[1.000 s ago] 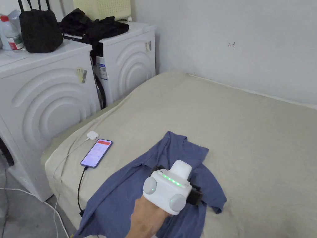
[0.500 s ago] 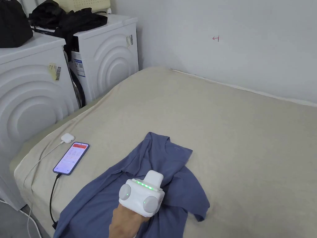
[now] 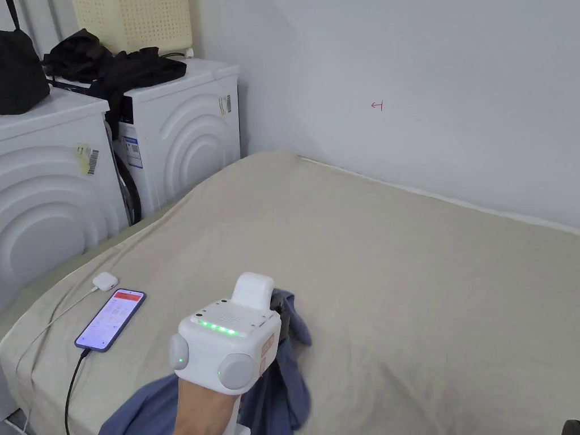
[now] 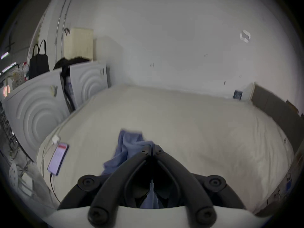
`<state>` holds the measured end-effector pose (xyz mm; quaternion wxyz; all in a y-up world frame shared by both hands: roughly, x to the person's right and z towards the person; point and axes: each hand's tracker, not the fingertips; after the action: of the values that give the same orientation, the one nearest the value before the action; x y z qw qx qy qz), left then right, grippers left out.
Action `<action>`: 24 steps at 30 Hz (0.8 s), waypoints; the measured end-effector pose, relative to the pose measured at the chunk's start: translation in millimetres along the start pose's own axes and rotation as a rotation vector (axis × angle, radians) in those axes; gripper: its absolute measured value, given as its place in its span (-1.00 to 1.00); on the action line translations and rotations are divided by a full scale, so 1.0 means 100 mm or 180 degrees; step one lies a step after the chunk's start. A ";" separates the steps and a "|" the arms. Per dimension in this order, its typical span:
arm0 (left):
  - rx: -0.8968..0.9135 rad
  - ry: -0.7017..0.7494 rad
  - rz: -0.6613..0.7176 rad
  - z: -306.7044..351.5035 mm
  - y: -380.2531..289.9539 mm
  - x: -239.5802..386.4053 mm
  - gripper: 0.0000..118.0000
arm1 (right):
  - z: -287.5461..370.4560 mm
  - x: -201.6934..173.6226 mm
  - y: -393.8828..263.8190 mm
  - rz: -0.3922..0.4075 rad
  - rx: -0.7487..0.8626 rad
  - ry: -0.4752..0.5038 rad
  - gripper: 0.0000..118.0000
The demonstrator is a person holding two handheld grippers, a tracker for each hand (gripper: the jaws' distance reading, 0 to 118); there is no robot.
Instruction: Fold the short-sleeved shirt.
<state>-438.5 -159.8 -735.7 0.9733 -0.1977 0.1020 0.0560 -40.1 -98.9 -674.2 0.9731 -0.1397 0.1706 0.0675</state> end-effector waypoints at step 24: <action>0.0229 -0.2084 -0.0713 0.34 0.51 3.24 -1.00 | 1.07 1.18 0.22 -0.0558 0.1070 -0.0933 -0.95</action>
<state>-125.3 -77.5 -795.2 0.9609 -0.1448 -0.2361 0.0057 99.5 -36.8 -623.9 0.9991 0.0213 0.0236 -0.0270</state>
